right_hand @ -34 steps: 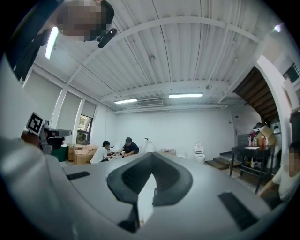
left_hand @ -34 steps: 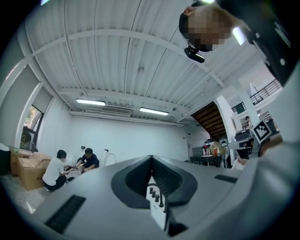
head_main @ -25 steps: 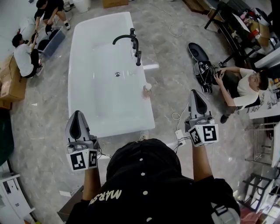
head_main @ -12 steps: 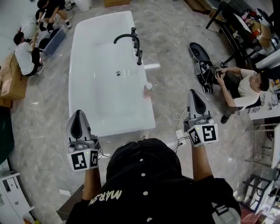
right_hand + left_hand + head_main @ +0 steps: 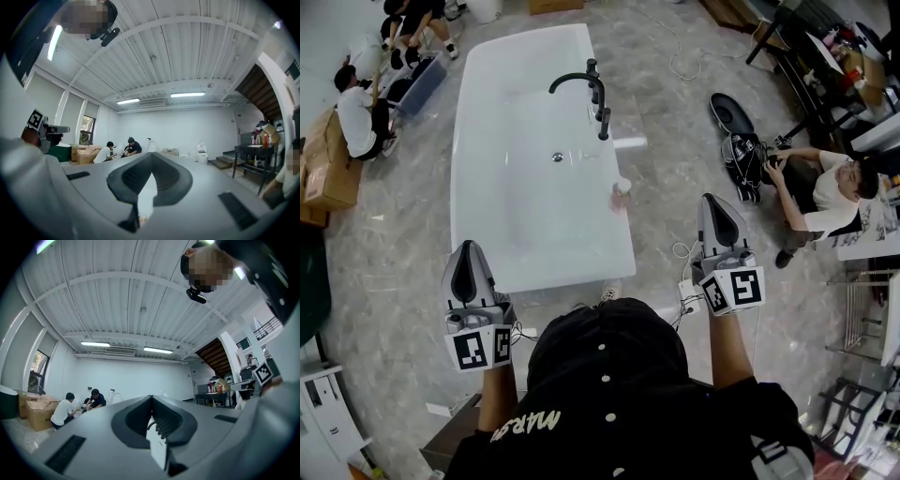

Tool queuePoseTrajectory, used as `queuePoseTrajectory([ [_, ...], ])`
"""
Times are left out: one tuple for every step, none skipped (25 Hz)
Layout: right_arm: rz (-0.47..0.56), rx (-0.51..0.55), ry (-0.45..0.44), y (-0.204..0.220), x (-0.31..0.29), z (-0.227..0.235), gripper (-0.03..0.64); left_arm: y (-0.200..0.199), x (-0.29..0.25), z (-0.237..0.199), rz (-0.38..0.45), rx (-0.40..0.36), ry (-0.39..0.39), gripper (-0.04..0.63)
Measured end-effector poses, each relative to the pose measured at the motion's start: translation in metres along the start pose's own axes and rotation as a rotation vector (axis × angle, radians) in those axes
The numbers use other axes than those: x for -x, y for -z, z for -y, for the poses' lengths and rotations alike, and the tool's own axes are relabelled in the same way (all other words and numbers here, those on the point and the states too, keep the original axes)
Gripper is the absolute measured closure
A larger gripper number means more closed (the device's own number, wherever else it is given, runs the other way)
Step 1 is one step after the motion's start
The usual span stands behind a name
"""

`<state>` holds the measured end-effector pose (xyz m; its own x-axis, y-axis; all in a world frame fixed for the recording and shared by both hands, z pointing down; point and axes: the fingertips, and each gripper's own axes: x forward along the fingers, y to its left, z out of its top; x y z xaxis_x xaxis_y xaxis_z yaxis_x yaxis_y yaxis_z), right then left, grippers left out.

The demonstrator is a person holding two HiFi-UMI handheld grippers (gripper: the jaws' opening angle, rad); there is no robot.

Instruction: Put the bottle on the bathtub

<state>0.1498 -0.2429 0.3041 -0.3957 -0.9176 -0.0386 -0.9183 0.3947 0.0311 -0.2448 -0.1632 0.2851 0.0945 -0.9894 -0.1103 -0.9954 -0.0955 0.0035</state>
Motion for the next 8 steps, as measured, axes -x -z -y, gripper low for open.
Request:
queuePoseTrajectory([
  [0.0,-0.001,-0.002,0.0003,-0.0009,-0.0015,0.615,-0.0007,0.0004,-0.0012,0.001,0.003,-0.002,0.584],
  [-0.001,-0.003,-0.003,0.0007,-0.0015,-0.0026,0.615,-0.0007,0.0009,-0.0023,0.0,0.003,-0.003,0.584],
  [-0.001,-0.004,-0.003,0.0013,-0.0018,-0.0033,0.615,-0.0005,0.0015,-0.0033,0.0,0.0,-0.004,0.584],
  [-0.001,-0.005,-0.002,0.0019,-0.002,-0.0039,0.615,-0.0005,0.0021,-0.0041,0.001,-0.003,-0.005,0.584],
  [-0.001,-0.005,-0.003,0.0026,-0.0021,-0.0047,0.615,-0.0008,0.0028,-0.0048,0.004,-0.006,-0.005,0.584],
  [-0.002,-0.006,-0.003,0.0034,-0.0022,-0.0056,0.615,-0.0014,0.0033,-0.0053,0.007,-0.007,-0.006,0.584],
  [-0.002,-0.007,-0.004,0.0042,-0.0023,-0.0066,0.615,-0.0021,0.0038,-0.0057,0.012,-0.007,-0.006,0.584],
  [-0.003,-0.007,-0.004,0.005,-0.0025,-0.0075,0.615,-0.0029,0.0043,-0.0061,0.016,-0.007,-0.006,0.584],
])
